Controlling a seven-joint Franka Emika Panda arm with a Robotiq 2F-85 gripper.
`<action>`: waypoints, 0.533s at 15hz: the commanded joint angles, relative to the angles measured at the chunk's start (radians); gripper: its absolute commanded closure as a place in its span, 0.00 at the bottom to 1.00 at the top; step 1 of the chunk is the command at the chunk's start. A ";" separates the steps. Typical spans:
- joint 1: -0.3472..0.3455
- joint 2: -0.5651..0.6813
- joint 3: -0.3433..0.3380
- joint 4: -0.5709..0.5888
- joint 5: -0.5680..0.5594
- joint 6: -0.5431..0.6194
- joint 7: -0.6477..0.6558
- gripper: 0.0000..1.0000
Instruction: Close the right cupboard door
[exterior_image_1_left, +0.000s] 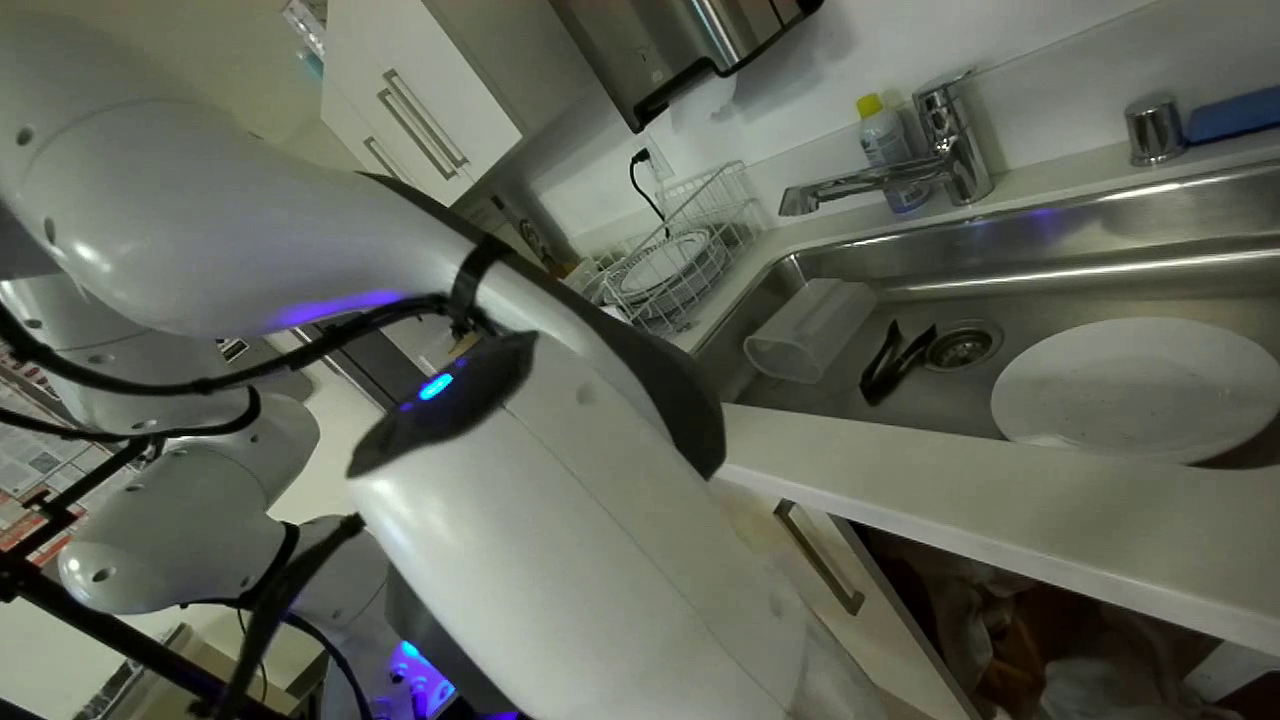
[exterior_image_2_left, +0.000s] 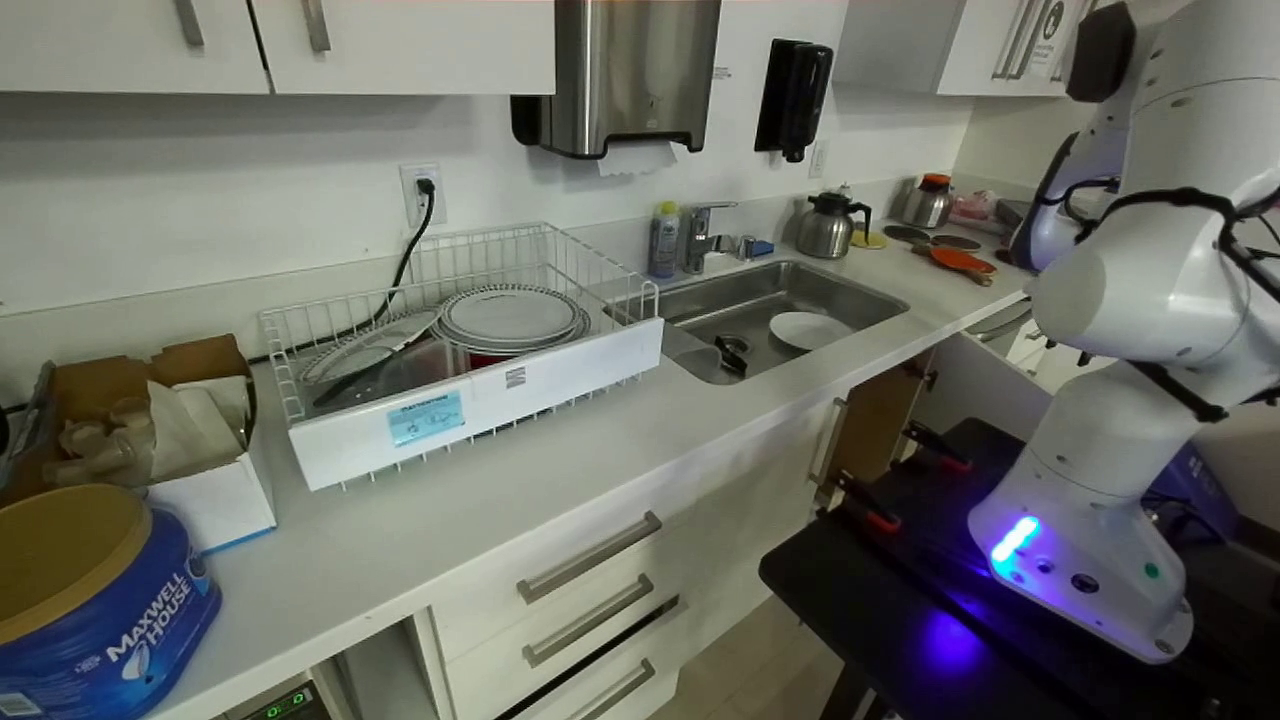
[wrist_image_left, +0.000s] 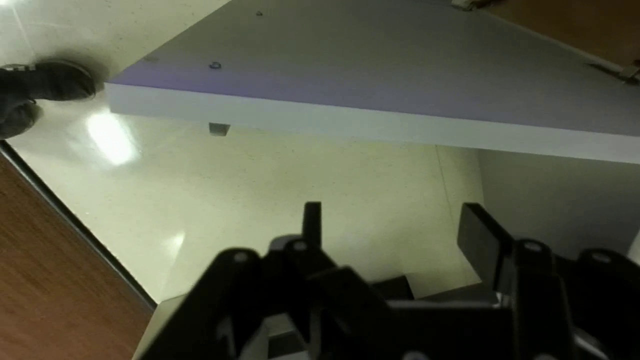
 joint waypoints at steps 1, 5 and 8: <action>-0.073 0.126 0.023 0.153 0.046 -0.091 0.000 0.58; -0.137 0.211 0.043 0.264 0.062 -0.187 0.005 0.88; -0.189 0.250 0.084 0.325 0.081 -0.259 -0.003 1.00</action>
